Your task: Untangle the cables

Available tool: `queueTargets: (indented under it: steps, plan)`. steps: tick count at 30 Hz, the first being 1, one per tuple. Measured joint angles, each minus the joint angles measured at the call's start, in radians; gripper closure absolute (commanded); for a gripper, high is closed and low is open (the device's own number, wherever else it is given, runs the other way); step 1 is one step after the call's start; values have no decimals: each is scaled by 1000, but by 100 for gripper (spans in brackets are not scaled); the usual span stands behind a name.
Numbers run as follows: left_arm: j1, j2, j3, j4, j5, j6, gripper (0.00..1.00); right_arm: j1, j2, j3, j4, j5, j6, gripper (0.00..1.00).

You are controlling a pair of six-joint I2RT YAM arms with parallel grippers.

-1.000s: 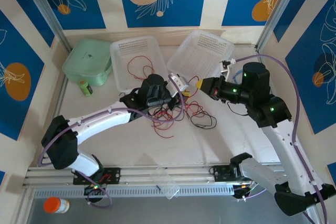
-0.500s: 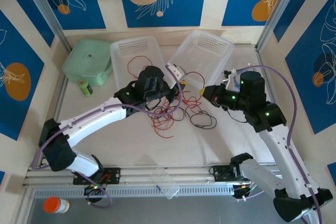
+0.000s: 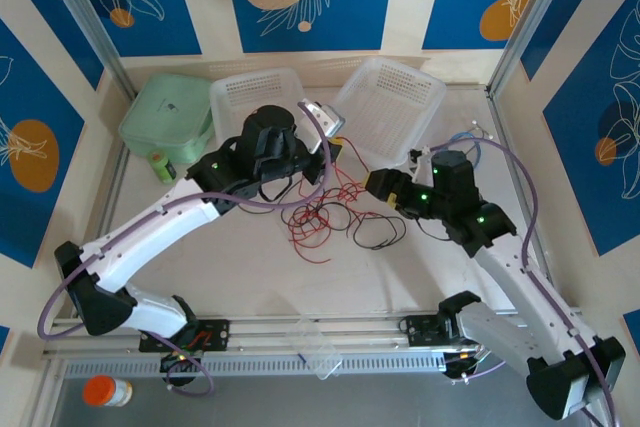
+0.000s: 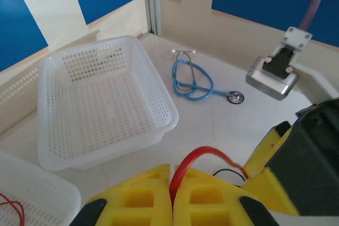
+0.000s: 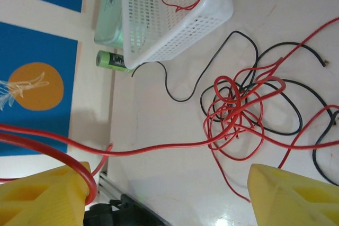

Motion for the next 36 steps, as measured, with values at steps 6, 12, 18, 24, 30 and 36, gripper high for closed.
queueTargets:
  steps: [6,12,18,24,30,36]
  plan:
    - [0,4,34,-77,-23,-12,100,39,102,-3,119,65,39,21]
    - [1,9,64,-112,-60,-24,100,42,61,-67,205,102,156,4]
    - [1,7,78,-90,-94,-26,100,12,-97,-101,196,96,154,1]
    - [1,0,77,-45,-119,-34,100,-8,-171,-89,164,11,120,1]
    - [2,2,77,-16,-153,-34,100,-11,-173,-86,175,-95,132,1]
    - [2,9,64,3,-158,-34,100,-11,-165,-24,173,-143,143,1]
